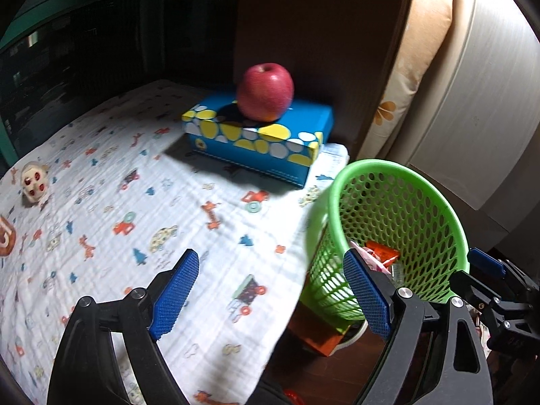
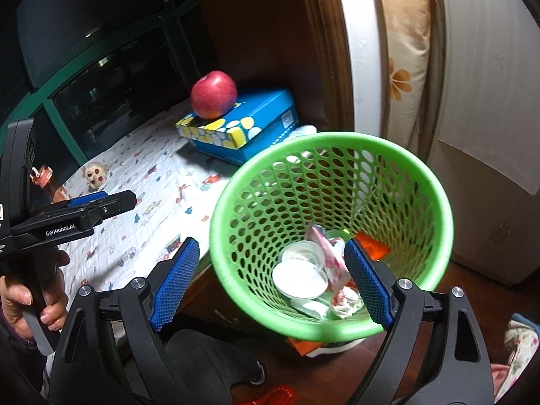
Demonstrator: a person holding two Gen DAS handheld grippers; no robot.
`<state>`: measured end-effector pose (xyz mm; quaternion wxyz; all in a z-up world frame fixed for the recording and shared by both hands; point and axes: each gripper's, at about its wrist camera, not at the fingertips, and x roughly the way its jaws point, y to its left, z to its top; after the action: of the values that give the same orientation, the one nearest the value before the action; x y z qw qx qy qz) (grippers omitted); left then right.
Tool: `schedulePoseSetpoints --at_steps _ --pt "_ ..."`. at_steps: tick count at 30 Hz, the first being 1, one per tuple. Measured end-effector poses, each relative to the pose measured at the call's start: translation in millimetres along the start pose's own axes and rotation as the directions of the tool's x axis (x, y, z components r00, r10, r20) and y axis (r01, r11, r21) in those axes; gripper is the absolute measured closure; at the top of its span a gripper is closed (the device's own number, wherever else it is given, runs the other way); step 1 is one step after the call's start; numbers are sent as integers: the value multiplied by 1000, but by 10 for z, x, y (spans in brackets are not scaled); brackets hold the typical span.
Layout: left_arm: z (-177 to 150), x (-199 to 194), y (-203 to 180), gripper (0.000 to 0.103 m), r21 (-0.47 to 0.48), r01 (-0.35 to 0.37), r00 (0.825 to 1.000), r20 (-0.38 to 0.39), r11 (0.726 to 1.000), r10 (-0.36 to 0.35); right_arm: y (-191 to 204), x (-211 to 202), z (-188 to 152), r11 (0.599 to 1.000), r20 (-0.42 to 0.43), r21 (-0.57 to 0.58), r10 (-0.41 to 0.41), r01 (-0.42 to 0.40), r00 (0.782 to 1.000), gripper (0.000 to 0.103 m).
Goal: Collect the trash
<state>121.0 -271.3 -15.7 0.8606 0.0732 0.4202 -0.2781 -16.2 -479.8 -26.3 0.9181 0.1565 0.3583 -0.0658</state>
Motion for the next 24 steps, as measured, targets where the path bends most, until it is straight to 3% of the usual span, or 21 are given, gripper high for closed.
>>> schedulePoseSetpoints --at_steps 9,11,24 --pt "-114 -189 296 18 -37 -80 997 16 996 80 267 80 51 999 -4 -41 35 -36 999 14" --pt "-145 -227 351 9 -48 -94 995 18 994 95 318 108 67 998 -6 -50 46 -46 999 13" --pt "-271 -440 598 8 -98 -182 982 43 978 187 597 240 138 990 -19 -90 104 -105 994 12"
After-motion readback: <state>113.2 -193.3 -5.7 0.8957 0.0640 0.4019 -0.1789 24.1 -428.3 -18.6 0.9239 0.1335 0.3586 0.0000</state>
